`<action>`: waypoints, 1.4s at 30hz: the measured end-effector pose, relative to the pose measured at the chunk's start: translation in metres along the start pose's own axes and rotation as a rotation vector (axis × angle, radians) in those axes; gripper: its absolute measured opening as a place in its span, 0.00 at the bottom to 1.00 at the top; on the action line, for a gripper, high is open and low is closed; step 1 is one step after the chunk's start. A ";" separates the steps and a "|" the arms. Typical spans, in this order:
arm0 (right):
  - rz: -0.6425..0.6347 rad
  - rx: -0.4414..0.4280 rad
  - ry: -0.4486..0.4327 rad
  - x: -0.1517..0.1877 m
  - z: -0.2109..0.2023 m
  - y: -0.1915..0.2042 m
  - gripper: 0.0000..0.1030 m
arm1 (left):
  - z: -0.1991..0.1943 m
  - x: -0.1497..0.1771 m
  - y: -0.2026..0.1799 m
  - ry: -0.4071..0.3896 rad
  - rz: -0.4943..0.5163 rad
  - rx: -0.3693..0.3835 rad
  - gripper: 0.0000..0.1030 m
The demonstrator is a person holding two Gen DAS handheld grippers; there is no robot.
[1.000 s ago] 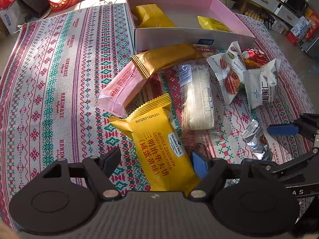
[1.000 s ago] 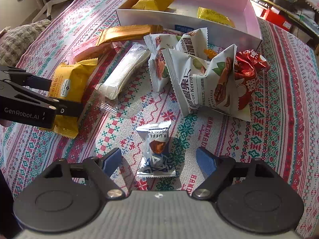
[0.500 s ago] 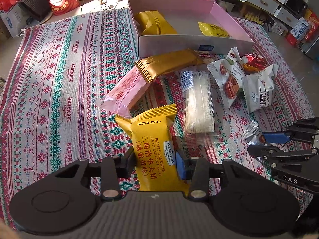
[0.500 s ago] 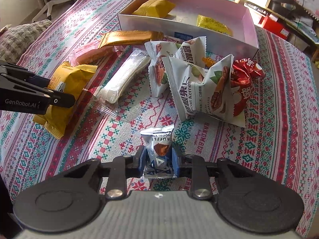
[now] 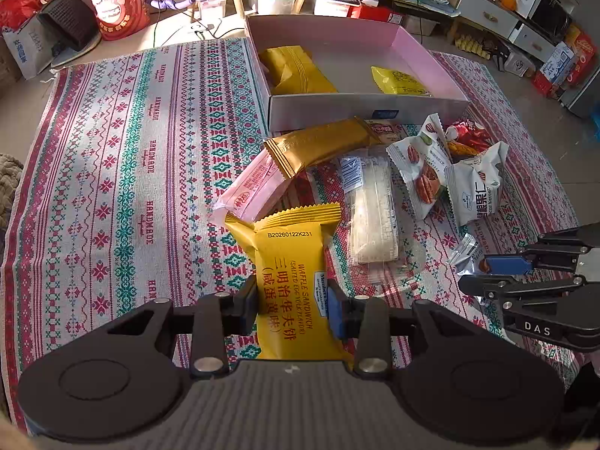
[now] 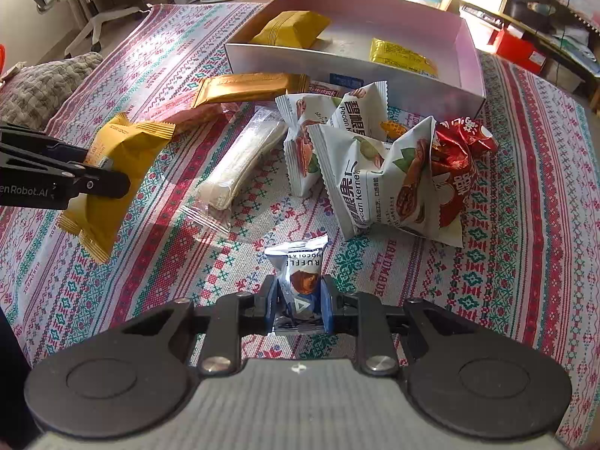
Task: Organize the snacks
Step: 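Grasp yellow waffle pack with left tool while right tool grasps silver truffle wrapper, then lower both held snacks into the pink box and open both tools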
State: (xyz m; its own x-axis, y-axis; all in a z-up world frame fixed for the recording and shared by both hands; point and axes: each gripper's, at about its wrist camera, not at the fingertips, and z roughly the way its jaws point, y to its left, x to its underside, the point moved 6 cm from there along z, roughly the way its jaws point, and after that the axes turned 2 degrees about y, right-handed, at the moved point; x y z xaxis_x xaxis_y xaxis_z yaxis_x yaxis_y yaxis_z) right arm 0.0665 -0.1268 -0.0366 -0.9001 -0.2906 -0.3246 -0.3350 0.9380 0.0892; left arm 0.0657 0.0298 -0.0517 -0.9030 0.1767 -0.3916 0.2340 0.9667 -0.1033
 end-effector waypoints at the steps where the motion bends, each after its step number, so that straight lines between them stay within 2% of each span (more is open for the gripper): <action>1: 0.002 -0.006 -0.005 -0.001 -0.002 0.000 0.20 | -0.001 0.000 0.000 -0.002 0.000 0.002 0.42; 12: 0.040 -0.068 -0.064 -0.019 -0.023 0.000 0.20 | -0.018 -0.016 -0.002 -0.064 -0.019 0.044 0.41; 29: 0.148 -0.076 -0.182 -0.074 -0.043 -0.025 0.20 | -0.020 -0.064 -0.007 -0.162 -0.105 0.088 0.41; 42: 0.214 -0.054 -0.266 -0.130 -0.045 -0.057 0.20 | 0.002 -0.120 -0.011 -0.202 -0.091 0.033 0.41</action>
State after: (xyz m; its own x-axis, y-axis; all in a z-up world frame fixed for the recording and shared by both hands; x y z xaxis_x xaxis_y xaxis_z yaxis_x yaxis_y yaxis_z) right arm 0.1902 -0.1509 0.0426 -0.8500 -0.0223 -0.5263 -0.1673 0.9588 0.2295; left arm 0.1725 -0.0021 -0.0049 -0.8312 0.0449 -0.5542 0.1694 0.9698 -0.1755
